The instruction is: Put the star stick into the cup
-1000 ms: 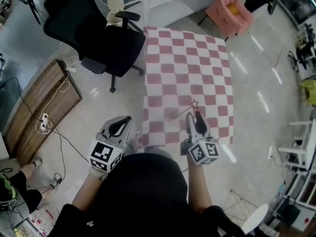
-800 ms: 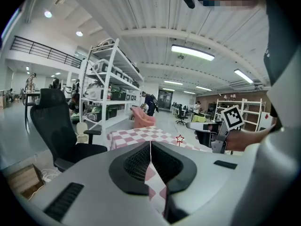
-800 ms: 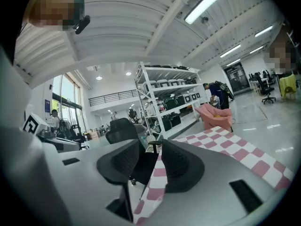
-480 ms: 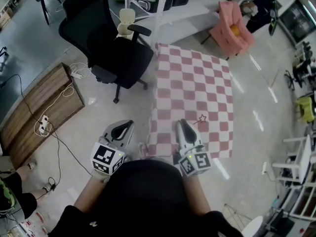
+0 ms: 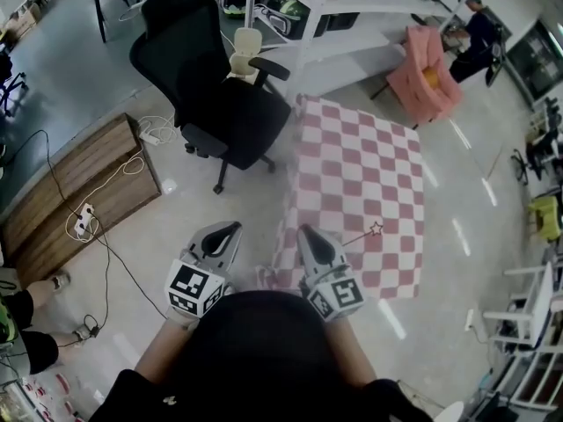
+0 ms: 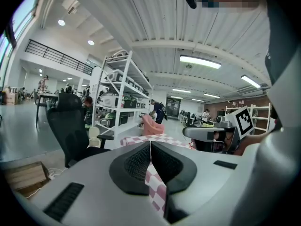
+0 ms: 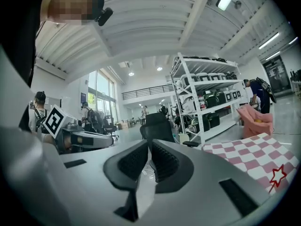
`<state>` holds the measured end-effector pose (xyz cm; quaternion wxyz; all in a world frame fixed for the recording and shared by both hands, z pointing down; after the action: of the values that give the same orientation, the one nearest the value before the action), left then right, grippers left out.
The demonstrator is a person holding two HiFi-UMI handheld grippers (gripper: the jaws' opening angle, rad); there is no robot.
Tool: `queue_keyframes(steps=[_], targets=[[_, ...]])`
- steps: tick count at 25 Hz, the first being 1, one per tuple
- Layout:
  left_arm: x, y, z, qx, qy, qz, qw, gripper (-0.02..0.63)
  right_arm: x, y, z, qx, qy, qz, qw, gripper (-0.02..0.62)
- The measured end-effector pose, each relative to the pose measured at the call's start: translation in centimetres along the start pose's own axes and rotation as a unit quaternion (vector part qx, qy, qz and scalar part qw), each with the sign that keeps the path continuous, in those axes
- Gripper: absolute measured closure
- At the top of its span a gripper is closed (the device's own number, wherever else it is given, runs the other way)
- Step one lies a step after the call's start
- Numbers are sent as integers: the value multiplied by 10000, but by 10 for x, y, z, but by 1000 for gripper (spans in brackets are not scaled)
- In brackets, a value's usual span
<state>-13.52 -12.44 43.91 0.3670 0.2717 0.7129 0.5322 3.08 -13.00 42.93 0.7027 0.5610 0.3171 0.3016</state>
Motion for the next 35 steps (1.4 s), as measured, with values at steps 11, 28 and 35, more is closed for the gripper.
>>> queue_keyframes(steps=[11,28,35], targets=[[14,1,-16,82,-77,57,9999,563,-17,11,-19,33,-289,-183,9994,555],[11,1,-8,74,-8,39,10000,563,-9,12,-11,-152,-207,-213,9994,560],[5,2,-1,51,23,2,10000,563,-5,10,-3,-188,-162,-178,9995,560]])
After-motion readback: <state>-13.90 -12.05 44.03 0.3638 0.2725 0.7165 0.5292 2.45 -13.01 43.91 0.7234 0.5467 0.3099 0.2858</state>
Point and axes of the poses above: the fingertips, and each gripper's own axes: x backward along the fingers, z to its right, y out of its underside, the point moved 3 cm from there along x, backward along the fingers, and after that the axes turned 3 degrees about z, right-handed, at the moved point
